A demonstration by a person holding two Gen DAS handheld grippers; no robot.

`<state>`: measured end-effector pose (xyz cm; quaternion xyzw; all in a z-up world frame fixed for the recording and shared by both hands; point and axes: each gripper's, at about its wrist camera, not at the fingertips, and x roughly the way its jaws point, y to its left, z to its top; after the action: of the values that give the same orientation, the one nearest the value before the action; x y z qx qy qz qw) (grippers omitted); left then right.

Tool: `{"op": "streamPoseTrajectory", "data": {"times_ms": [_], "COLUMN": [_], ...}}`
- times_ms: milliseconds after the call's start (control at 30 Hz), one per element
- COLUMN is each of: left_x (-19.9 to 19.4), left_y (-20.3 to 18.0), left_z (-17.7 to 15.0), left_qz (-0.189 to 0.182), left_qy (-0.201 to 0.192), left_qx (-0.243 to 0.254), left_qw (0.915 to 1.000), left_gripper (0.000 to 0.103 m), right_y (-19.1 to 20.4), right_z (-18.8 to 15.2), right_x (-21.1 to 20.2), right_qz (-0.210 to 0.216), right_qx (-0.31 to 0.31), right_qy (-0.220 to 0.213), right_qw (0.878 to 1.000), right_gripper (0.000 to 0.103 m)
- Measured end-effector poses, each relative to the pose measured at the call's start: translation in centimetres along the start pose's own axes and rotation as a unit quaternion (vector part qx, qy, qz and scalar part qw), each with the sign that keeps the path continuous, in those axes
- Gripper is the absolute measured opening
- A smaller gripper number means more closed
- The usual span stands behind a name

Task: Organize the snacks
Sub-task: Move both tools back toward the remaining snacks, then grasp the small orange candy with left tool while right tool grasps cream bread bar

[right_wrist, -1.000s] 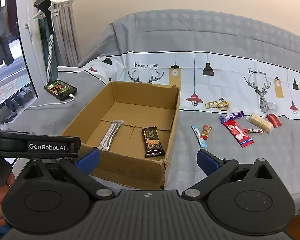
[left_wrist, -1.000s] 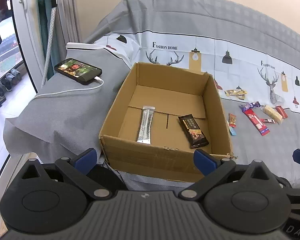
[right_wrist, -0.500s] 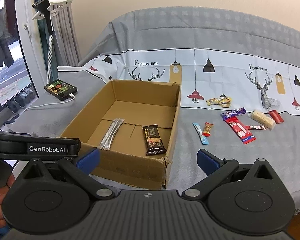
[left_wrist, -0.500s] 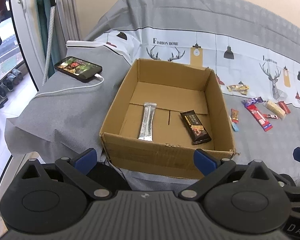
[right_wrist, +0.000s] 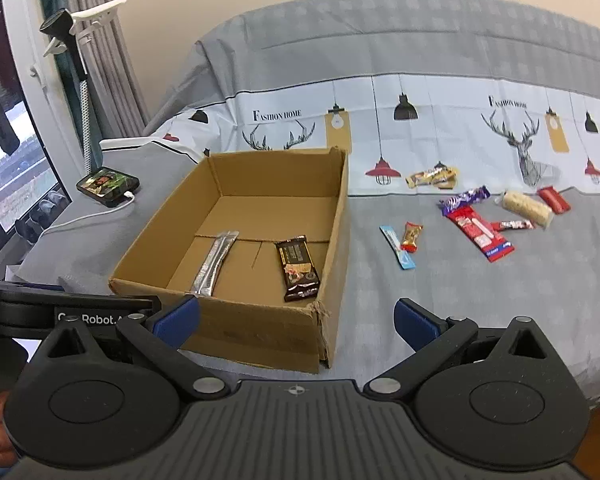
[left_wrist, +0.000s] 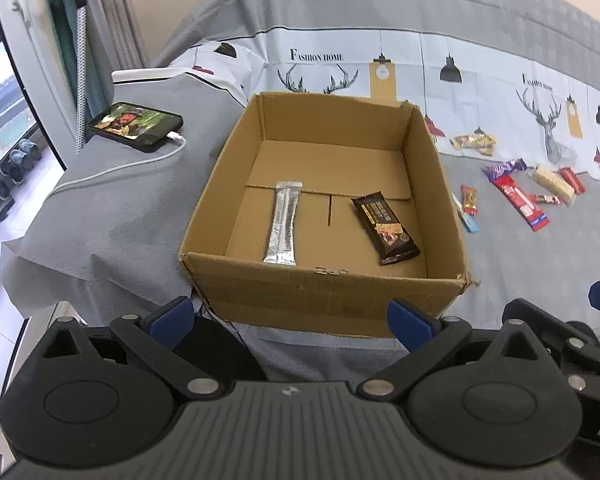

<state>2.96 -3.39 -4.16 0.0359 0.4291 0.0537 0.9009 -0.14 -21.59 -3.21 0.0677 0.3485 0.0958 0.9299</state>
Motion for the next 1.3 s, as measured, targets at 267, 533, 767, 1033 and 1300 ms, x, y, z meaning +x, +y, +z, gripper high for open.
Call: {"op": "streamPoseTrajectory", "data": {"times_ms": [267, 533, 767, 1033, 1300], "left_x": [1.2, 2.9, 4.6, 9.6, 16.3], "left_y": [-2.1, -5.4, -10.7, -19.8, -26.4], "left_z": [0.5, 1.6, 5.4, 10.6, 13.5], "left_qz": [0.011, 0.018, -0.009, -0.076, -0.078], "left_qy": [0.018, 0.04, 0.042, 0.082, 0.109], "left_qx": [0.034, 0.069, 0.081, 0.091, 0.14], "left_qw": [0.9992, 0.9967, 0.9958, 0.9896, 0.981], "left_gripper": [0.103, 0.103, 0.103, 0.103, 0.103], "right_y": [-2.3, -5.9, -12.8, -23.8, -31.8], "right_z": [0.0, 0.0, 1.7, 3.7, 5.7], "right_x": [1.2, 2.6, 3.3, 6.4, 11.9], "right_qz": [0.005, 0.004, -0.059, -0.162, -0.192], "right_qx": [0.037, 0.083, 0.111, 0.141, 0.171], "right_qy": [0.014, 0.029, 0.004, -0.006, 0.031], "right_qw": [0.999, 0.996, 0.992, 0.977, 0.966], "right_gripper": [0.102, 0.102, 0.102, 0.102, 0.102]}}
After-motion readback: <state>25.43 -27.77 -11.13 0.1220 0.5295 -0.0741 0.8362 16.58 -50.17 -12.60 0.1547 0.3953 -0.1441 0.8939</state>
